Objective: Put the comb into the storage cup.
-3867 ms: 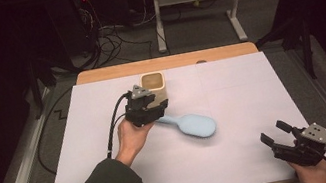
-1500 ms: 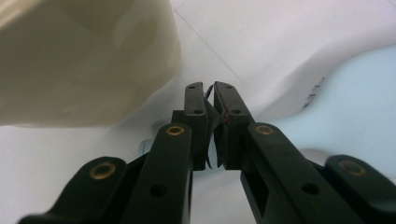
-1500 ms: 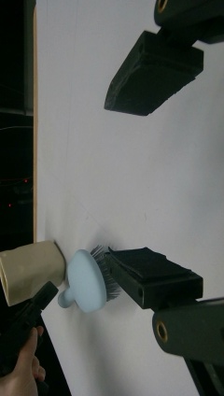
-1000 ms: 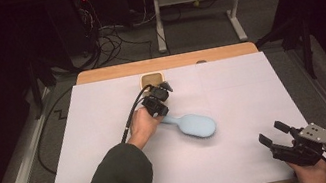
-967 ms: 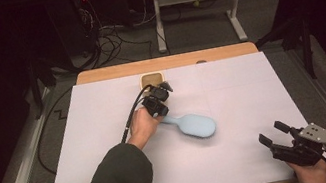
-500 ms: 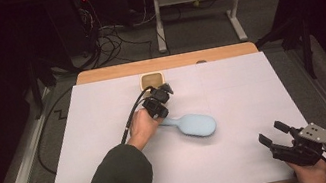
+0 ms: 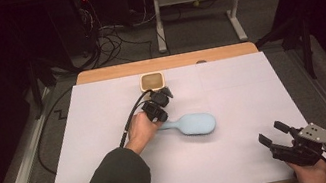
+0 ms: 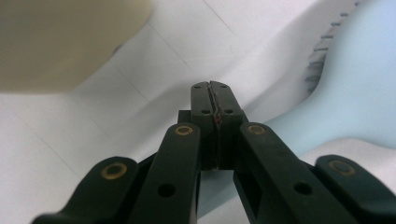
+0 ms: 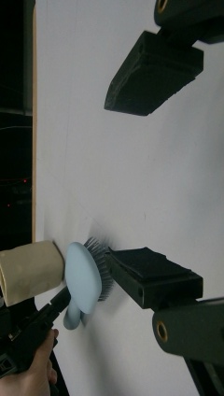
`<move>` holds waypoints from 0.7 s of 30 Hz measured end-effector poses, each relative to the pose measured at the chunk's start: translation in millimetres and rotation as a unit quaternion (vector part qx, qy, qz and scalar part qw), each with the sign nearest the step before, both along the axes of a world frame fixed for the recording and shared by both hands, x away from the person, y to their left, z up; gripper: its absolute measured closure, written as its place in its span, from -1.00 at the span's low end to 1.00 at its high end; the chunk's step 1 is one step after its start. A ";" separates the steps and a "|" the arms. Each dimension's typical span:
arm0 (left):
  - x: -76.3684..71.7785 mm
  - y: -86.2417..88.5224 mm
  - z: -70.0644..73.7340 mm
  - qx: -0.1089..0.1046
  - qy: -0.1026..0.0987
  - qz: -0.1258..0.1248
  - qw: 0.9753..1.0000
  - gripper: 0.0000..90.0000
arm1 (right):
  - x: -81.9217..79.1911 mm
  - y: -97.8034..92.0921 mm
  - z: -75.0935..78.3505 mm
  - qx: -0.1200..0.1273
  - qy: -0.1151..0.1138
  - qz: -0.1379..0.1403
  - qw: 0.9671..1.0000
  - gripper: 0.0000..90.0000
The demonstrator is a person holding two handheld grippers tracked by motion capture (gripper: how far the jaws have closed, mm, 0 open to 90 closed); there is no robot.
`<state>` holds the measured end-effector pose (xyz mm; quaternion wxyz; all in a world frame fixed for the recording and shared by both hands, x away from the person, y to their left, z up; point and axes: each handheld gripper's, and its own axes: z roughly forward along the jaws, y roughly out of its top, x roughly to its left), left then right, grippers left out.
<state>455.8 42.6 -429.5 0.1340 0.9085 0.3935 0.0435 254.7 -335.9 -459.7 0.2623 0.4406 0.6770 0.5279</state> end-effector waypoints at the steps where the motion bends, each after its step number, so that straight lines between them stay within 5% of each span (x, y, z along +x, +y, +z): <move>1: -1.1 0.2 -0.4 0.000 0.000 0.000 1.000 0.98 | -0.1 0.0 0.0 0.000 0.000 0.000 1.000 -0.47; 21: -27.8 9.3 -3.9 -0.012 0.026 -0.022 0.999 0.98 | 0.1 0.1 -0.1 0.000 0.000 -0.003 1.000 -0.47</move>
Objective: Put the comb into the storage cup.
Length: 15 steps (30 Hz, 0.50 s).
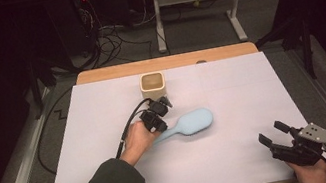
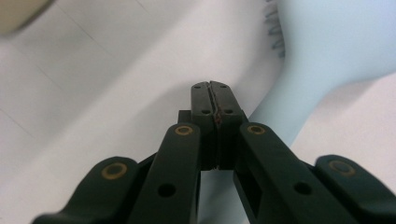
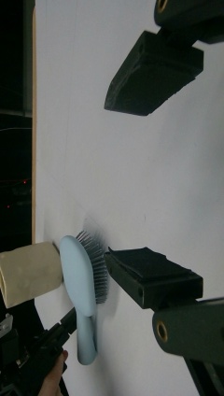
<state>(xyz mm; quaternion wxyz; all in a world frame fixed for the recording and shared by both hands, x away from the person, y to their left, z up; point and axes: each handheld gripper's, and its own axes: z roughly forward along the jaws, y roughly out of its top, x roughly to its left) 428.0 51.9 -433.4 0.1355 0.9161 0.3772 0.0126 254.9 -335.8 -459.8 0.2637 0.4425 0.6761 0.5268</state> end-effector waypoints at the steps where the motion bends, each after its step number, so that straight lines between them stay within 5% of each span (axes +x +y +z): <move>1: -0.9 0.4 0.3 0.002 0.002 -0.002 1.000 0.98 | 0.1 0.0 0.0 0.000 0.000 0.000 1.000 -0.47; 15: -19.0 1.4 -0.1 -0.007 0.008 -0.015 1.000 0.98 | 0.1 -0.7 0.0 0.001 0.002 -0.001 1.000 -0.47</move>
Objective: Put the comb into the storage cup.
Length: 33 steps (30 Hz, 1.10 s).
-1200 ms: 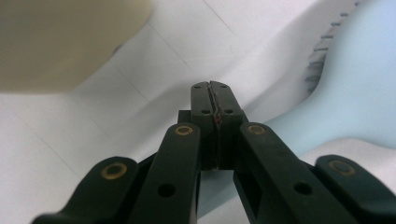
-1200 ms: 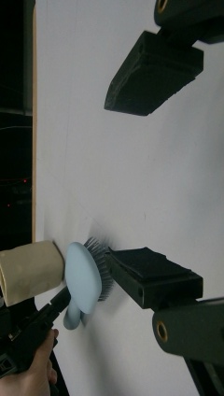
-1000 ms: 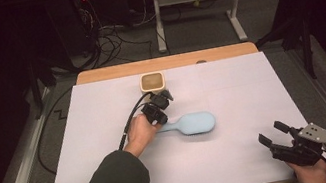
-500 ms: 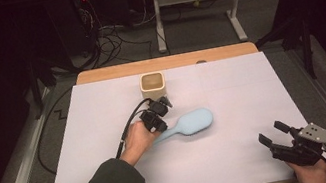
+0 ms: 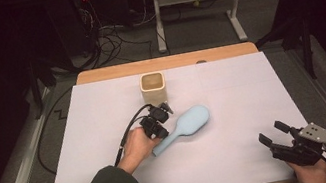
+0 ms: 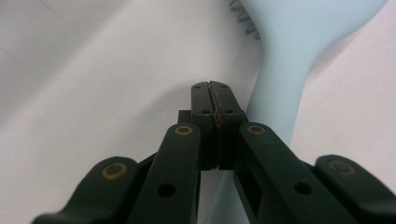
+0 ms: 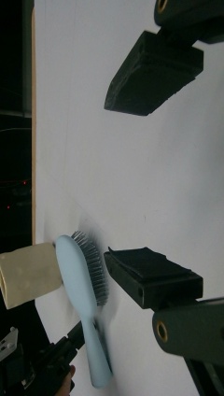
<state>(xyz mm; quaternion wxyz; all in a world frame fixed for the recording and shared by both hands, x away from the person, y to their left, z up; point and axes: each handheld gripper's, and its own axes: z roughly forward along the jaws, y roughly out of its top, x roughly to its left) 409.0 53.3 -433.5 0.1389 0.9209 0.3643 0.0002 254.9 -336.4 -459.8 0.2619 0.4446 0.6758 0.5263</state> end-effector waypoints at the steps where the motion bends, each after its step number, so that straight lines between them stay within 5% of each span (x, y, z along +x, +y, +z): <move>1: -1.1 0.1 -0.2 -0.002 0.001 0.000 1.000 0.98 | -0.1 0.1 0.0 0.001 0.000 -0.001 1.000 -0.47; 18: -12.7 4.7 0.2 -0.022 0.005 0.003 1.000 0.93 | -0.1 0.0 -0.1 0.001 -0.002 -0.001 1.000 -0.47; 26: -17.7 9.3 14.0 -0.048 -0.019 0.013 0.999 0.64 | -0.3 0.2 0.1 0.000 -0.002 -0.003 1.000 -0.47; 33: -20.9 5.6 20.2 -0.049 -0.031 0.009 0.998 0.32 | -0.1 0.1 0.1 0.000 -0.001 -0.003 1.000 -0.47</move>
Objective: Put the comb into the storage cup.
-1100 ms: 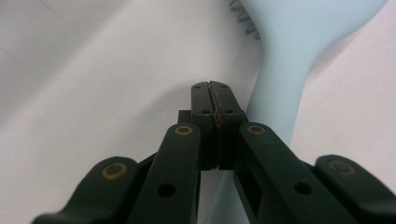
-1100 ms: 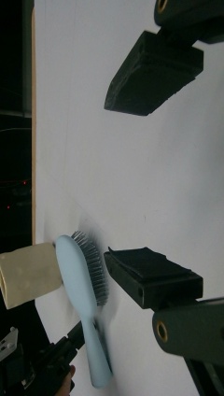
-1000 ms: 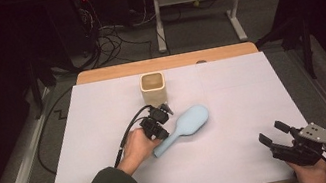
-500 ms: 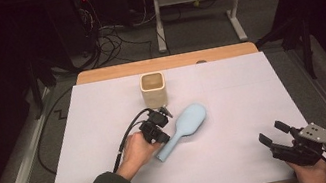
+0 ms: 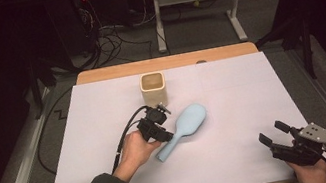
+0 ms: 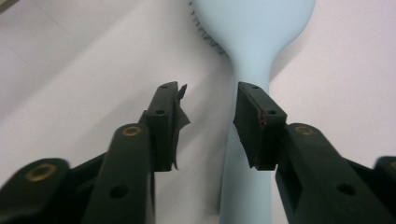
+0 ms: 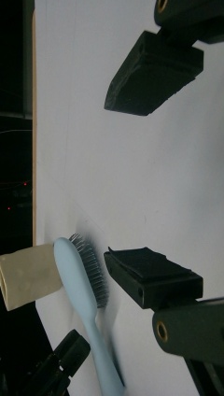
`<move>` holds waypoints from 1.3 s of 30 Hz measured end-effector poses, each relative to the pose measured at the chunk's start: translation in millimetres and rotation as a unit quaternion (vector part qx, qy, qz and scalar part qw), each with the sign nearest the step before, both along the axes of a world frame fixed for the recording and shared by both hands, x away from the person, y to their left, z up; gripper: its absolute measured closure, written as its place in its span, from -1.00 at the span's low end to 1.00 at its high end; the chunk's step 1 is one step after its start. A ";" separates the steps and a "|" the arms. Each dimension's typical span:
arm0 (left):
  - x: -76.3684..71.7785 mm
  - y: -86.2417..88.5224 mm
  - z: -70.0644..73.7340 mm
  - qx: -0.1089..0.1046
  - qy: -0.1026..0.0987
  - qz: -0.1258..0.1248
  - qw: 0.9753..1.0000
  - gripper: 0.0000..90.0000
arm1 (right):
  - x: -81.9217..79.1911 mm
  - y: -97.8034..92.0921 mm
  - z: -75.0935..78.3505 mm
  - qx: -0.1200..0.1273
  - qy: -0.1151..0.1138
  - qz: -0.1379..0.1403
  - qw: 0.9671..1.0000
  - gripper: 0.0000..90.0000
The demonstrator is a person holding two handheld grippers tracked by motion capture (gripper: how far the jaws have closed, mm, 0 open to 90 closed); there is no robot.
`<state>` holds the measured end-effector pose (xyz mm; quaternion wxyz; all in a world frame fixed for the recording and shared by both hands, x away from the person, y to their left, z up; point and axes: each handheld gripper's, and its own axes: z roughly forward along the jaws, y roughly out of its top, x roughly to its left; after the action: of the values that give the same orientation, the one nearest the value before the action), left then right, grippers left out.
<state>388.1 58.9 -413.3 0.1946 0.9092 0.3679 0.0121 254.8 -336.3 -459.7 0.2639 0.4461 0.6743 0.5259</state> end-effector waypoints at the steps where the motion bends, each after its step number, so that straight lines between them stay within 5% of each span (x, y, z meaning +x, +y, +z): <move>1: -0.4 -1.3 0.9 -0.003 0.000 0.000 1.000 0.29 | 0.1 0.1 -0.1 0.000 -0.001 0.000 1.000 -0.47; 9: -3.9 -14.7 -4.1 0.001 0.006 -0.014 1.000 0.13 | -0.1 0.3 -0.1 -0.001 -0.001 -0.001 1.000 -0.47; 18: -1.9 -29.2 -19.5 0.044 0.010 -0.020 0.999 0.08 | 0.1 0.4 -0.2 -0.002 -0.001 0.000 1.000 -0.47; 34: 0.2 -36.4 -24.3 0.050 0.001 -0.012 0.999 0.28 | 0.0 0.8 -0.2 -0.004 0.000 0.001 1.000 -0.47; 39: -0.2 -37.8 -24.0 0.051 -0.003 -0.015 0.999 0.47 | -0.1 1.0 -0.2 -0.003 0.000 0.001 1.000 -0.46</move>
<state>387.9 21.2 -437.3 0.1487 0.9234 0.3526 0.0304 254.7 -335.3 -459.9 0.2649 0.4451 0.6764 0.5236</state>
